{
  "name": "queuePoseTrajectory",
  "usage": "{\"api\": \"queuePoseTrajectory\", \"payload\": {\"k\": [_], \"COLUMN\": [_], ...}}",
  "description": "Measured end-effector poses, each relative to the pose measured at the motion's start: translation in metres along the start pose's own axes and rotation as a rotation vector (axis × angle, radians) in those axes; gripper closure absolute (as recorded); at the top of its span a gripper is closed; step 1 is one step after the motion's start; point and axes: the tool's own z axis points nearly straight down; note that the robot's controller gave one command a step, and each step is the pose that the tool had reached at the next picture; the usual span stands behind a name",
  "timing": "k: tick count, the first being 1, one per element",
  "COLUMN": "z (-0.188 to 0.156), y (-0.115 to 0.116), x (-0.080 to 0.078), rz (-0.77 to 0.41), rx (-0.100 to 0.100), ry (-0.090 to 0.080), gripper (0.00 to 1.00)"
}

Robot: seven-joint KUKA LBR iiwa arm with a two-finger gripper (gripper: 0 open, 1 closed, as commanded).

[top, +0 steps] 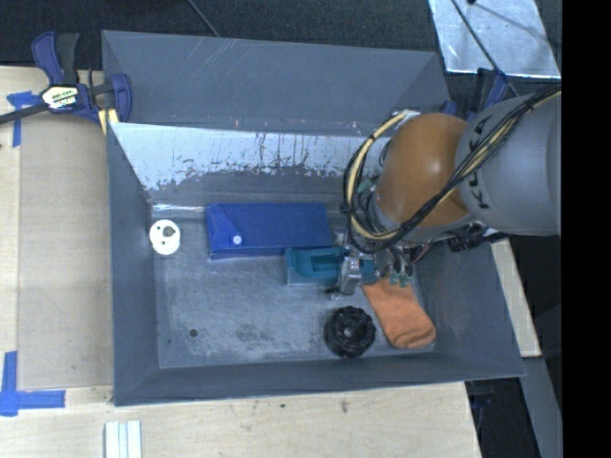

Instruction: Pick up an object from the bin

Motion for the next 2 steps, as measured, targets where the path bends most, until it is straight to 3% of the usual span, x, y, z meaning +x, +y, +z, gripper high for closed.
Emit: {"api": "queuePoseTrajectory", "payload": {"k": [1, 2], "z": [-0.1178, -0.1178], "y": [-0.0205, -0.0205], "x": [0.0312, 0.0312], "rz": [0.028, 0.028], "rx": [0.000, 0.000], "ry": [0.006, 0.006], "gripper": [1.00, 1.00]}}
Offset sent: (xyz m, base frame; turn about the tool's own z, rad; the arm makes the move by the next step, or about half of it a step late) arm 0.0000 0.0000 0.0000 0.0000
